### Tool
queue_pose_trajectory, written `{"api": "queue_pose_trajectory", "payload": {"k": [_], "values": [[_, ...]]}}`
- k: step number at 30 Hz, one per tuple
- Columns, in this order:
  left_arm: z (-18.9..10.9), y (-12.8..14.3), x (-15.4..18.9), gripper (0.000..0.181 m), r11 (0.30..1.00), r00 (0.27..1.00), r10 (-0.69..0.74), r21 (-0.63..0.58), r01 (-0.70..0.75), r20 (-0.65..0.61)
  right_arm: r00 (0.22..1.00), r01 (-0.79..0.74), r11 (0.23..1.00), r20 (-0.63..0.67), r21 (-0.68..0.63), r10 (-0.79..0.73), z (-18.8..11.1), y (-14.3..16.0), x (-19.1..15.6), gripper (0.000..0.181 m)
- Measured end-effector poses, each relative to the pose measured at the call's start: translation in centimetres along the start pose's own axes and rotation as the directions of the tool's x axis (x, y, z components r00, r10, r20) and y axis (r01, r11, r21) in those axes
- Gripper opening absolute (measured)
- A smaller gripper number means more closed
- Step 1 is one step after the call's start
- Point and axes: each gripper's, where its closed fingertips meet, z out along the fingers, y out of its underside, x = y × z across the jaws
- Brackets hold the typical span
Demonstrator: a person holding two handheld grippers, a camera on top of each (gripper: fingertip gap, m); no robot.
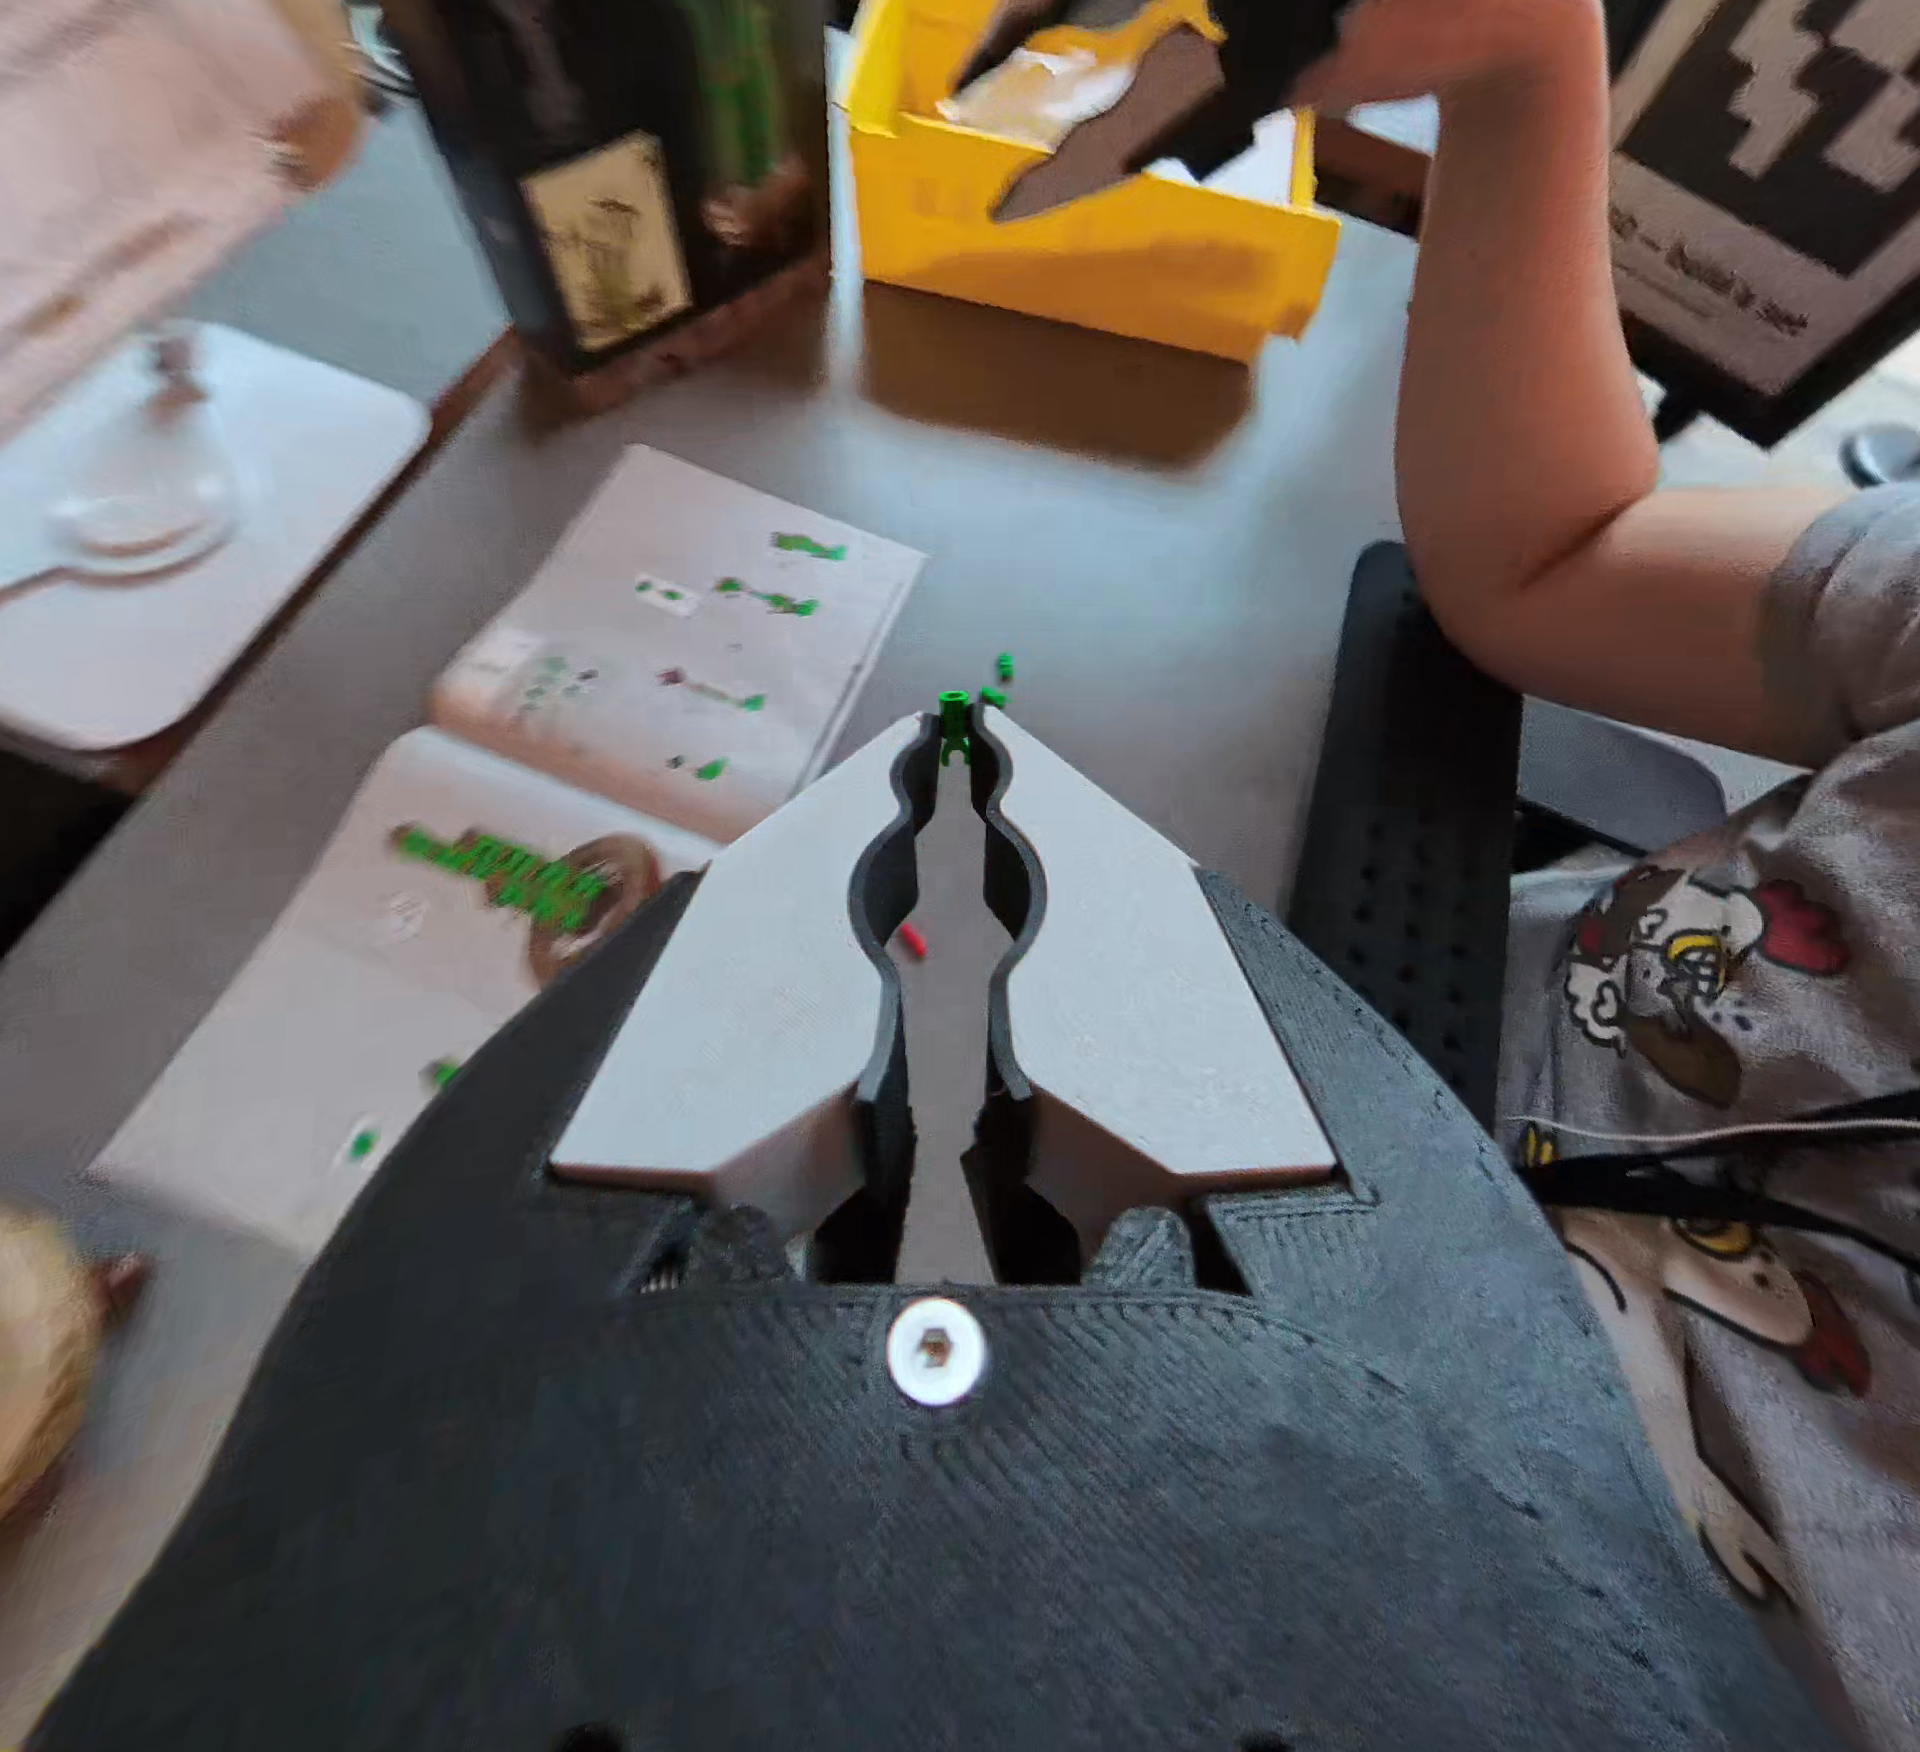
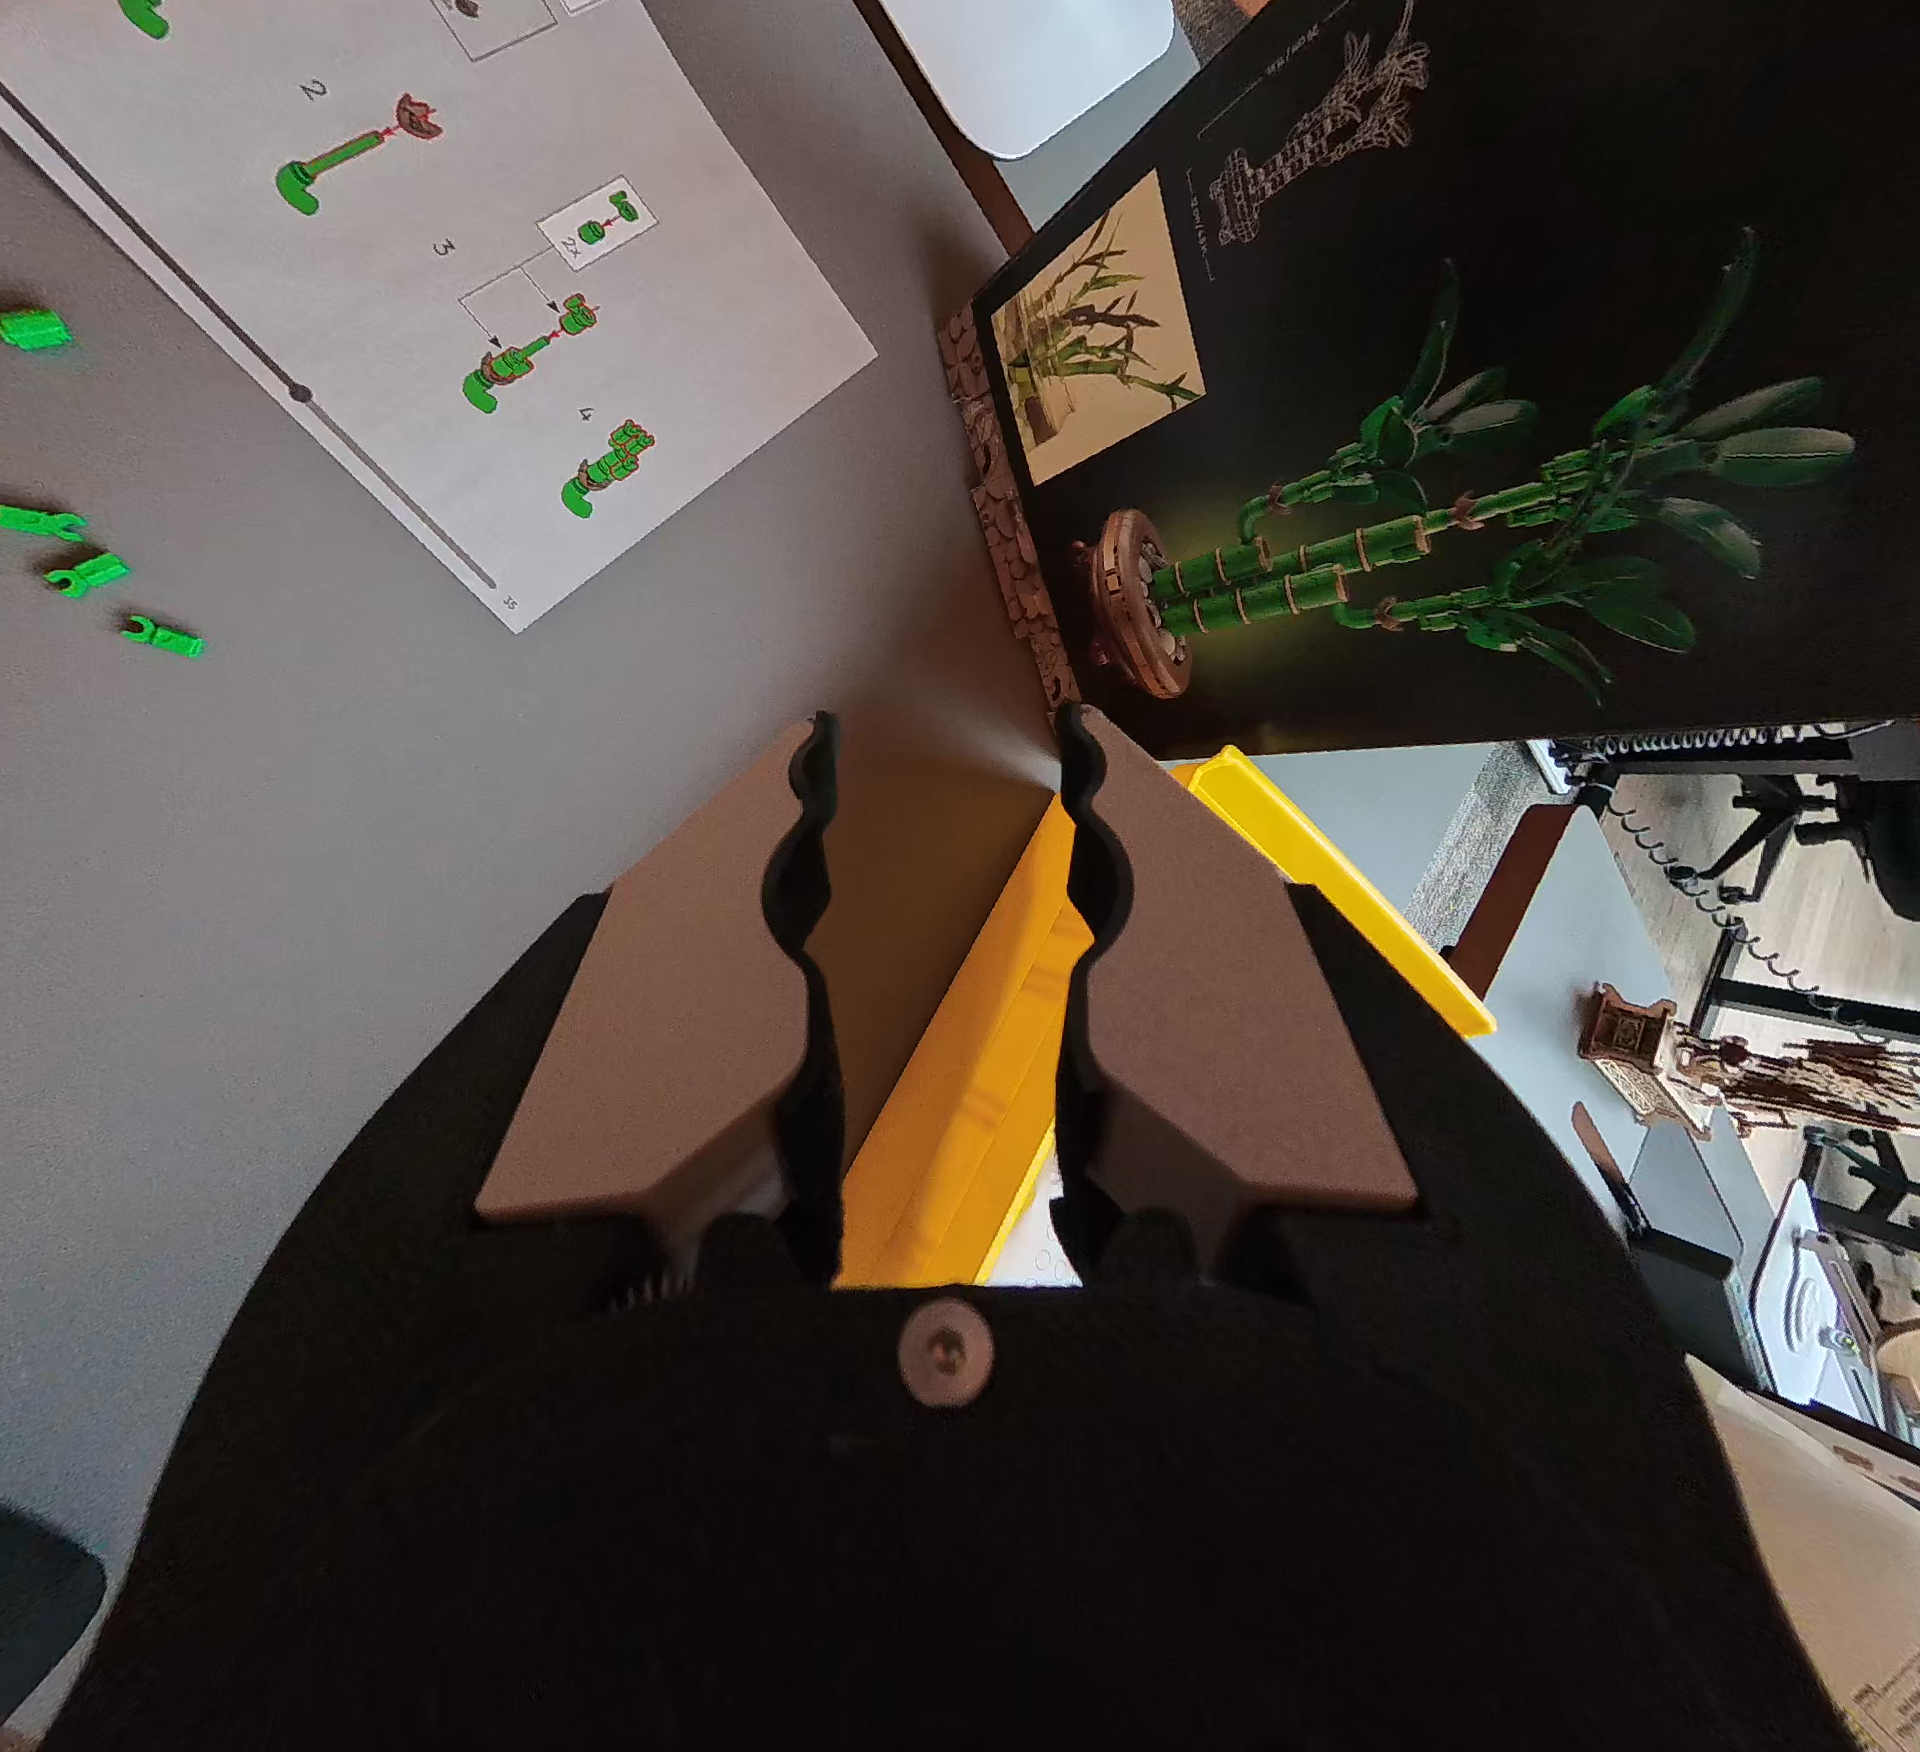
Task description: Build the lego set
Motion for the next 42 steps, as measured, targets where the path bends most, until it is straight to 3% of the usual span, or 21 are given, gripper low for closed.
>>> {"api": "queue_pose_trajectory", "payload": {"k": [6,9,12,18,28,37,38,40,42], "values": [[16.3,3.1,8.6,0.004,0.983,0.959,-0.063,-0.184,0.011,-0.278,1.0,-0.009,1.0,-0.001,0.007,0.009,-0.1,0.2,0.3,0.042],[21.0,5.0,10.7,0.004,0.978,0.959,-0.045,-0.207,-0.015,-0.279,1.0,-0.013,1.0,-0.001,0.02,0.013,-0.3,0.1,0.4,0.042],[23.4,6.7,10.2,0.003,0.959,0.98,0.015,-0.274,-0.071,-0.2,1.0,-0.013,0.999,0.002,0.033,0.013,-0.4,0.0,0.5,0.042],[24.3,9.3,6.0,0.003,0.894,0.976,0.211,-0.414,-0.174,0.046,1.0,-0.014,0.999,0.008,0.033,0.014,-0.3,0.0,0.5,0.042],[24.2,11.8,5.4,0.003,0.83,0.974,0.221,-0.534,-0.163,0.046,1.0,-0.007,1.0,0.015,0.023,0.006,0.0,0.0,0.2,0.042],[24.3,12.4,5.2,0.003,0.812,0.973,0.227,-0.561,-0.16,0.052,1.0,-0.001,1.0,0.018,0.023,0.0,0.0,-0.1,0.1,0.042],[24.3,12.4,5.1,0.006,0.813,0.972,0.229,-0.56,-0.16,0.056,1.0,-0.001,1.0,0.018,0.023,0.001,-0.1,-0.1,0.1,0.042],[24.3,12.1,5.0,0.027,0.823,0.972,0.229,-0.544,-0.162,0.057,1.0,-0.001,1.0,0.017,0.023,0.0,-0.1,-0.1,0.1,0.042],[23.6,10.7,5.4,0.025,0.856,0.98,0.196,-0.493,-0.154,0.034,1.0,0.0,1.0,0.02,0.021,0.0,0.0,-0.1,0.0,0.042]]}}
